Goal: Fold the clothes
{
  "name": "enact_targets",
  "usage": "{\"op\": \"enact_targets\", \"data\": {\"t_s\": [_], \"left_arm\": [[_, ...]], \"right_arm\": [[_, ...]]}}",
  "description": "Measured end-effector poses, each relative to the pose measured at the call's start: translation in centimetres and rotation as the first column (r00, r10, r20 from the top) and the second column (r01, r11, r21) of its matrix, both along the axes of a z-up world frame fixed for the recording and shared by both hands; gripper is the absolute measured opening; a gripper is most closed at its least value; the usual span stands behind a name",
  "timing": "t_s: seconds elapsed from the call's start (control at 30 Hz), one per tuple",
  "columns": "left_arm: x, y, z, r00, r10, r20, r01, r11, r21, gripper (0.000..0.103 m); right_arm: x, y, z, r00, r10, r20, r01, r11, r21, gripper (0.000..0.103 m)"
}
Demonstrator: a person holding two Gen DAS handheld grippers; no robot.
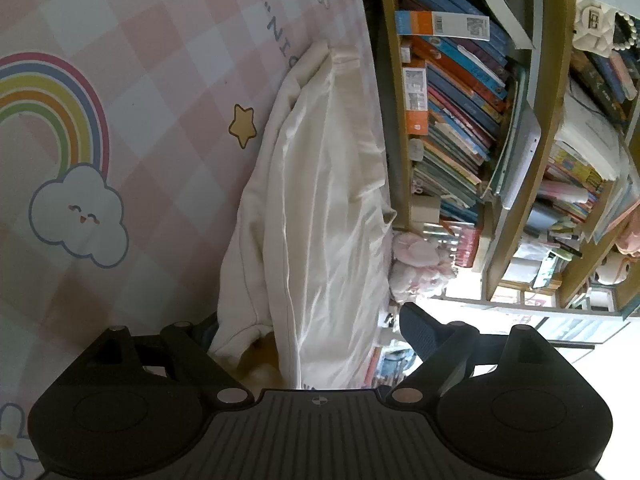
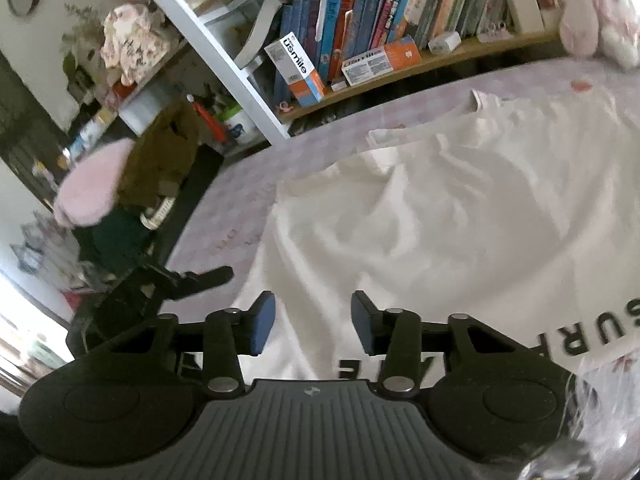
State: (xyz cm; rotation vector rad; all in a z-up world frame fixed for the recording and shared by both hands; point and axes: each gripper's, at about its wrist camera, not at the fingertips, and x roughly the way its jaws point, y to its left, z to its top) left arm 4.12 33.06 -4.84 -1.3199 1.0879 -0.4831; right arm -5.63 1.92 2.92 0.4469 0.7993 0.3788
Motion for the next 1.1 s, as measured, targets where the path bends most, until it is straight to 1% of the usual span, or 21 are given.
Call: {"op": "enact_targets", "data": {"t_s": [0.07, 0.27, 0.4, 0.47, 0.57, 0.67, 0.8, 0.9, 0.97, 1.1], "left_arm": [[0.0, 0.0, 0.0, 1.000, 0.000, 0.001, 0.000, 1.000, -0.003, 0.089], [-0.1, 0.2, 0.0, 1.000, 0.002, -0.003, -0.002, 1.000, -0.007, 0.089], [-0.2, 0.2, 0.1, 1.000, 0.004, -0.002, -0.004, 1.000, -0.007, 0.089], [-0.2, 0.2, 0.1, 1.000, 0.003, -0.001, -0.003, 1.000, -0.005, 0.089], [-0.2, 0.2, 0.2, 1.000, 0.001, 0.001, -0.001, 1.000, 0.000, 0.089], [-0.1, 0.1, 0.2, 1.000, -0.001, 0.002, 0.001, 1.000, 0.007, 0.089], [-0.1, 0.0, 0.3, 1.000, -0.010, 0.005, 0.010, 1.000, 0.019, 0.089], [-0.1, 0.0, 0.3, 1.000, -0.012, 0.005, 0.012, 1.000, 0.017, 0.089], [0.0, -0.1, 0.3, 1.000, -0.013, 0.002, 0.013, 1.000, 0.019, 0.089], [0.0, -0.3, 0.5, 1.000, -0.019, -0.004, 0.019, 0.999, 0.034, 0.089]], "right_arm": [[0.4, 0.3, -0.1, 1.000, -0.002, -0.011, 0.002, 1.000, 0.007, 0.037], [1.1, 1.2, -0.6, 0.999, -0.009, -0.034, 0.008, 0.999, -0.048, 0.034], [1.8, 1.6, -1.5, 0.997, -0.012, -0.082, 0.006, 0.997, -0.080, 0.034], [2.1, 2.2, -2.1, 0.994, 0.001, -0.105, -0.013, 0.994, -0.106, 0.034], [2.4, 3.6, -2.7, 0.990, 0.057, -0.128, -0.073, 0.989, -0.127, 0.034], [2.6, 5.9, -3.0, 0.979, 0.160, -0.126, -0.178, 0.973, -0.147, 0.034], [3.1, 9.0, -3.6, 0.950, 0.282, -0.136, -0.303, 0.938, -0.167, 0.034], [3.3, 10.4, -4.3, 0.920, 0.353, -0.171, -0.379, 0.912, -0.159, 0.034], [3.4, 10.9, -4.8, 0.903, 0.382, -0.198, -0.413, 0.899, -0.145, 0.034], [3.5, 10.3, -4.5, 0.899, 0.388, -0.201, -0.415, 0.902, -0.117, 0.035]]}}
